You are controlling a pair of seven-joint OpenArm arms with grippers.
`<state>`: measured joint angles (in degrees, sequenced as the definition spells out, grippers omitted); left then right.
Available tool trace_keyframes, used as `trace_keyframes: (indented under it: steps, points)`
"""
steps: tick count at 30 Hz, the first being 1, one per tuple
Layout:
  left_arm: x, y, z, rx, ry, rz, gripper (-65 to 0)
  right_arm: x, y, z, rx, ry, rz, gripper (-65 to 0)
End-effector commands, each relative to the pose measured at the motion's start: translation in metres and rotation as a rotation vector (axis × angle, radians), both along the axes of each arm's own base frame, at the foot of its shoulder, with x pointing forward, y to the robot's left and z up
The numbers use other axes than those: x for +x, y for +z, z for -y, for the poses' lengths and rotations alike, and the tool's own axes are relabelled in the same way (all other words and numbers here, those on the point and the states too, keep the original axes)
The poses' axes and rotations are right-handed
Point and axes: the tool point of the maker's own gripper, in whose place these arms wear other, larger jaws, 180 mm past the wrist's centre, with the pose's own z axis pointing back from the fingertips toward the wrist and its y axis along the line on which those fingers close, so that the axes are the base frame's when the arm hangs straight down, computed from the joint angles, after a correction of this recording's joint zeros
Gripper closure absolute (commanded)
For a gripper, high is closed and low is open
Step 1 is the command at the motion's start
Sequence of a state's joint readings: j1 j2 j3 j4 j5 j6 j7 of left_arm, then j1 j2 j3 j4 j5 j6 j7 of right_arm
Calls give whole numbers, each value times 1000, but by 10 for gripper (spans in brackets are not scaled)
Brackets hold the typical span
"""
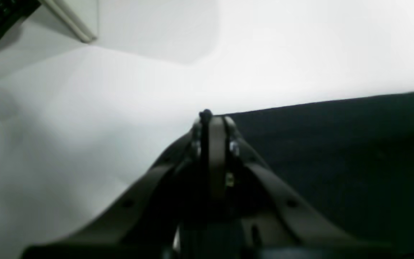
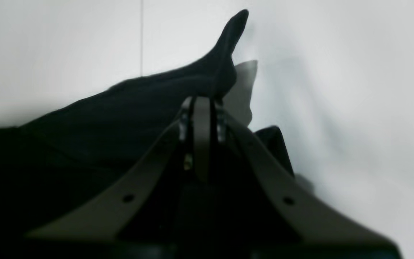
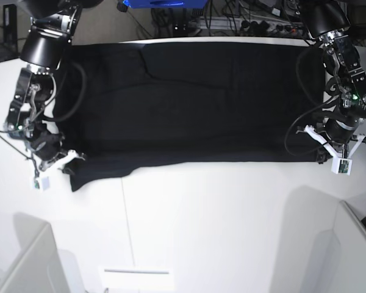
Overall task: Fold the T-shirt properly
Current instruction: 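Lift the hem and fold it toward the collar with both grippers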
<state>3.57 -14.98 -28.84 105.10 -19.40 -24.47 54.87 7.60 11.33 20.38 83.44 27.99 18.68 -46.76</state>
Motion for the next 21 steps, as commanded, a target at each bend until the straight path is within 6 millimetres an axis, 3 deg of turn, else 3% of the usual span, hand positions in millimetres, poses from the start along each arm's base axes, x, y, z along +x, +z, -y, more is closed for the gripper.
trace_keyframes:
  steps: [1,21]
  points:
    - [4,15,-3,24,-5,46,0,11,24,11,-23,-13,72,0]
    - [-33,5,4,67,-35,-7,0,-42,25,7,-99,19,58,0]
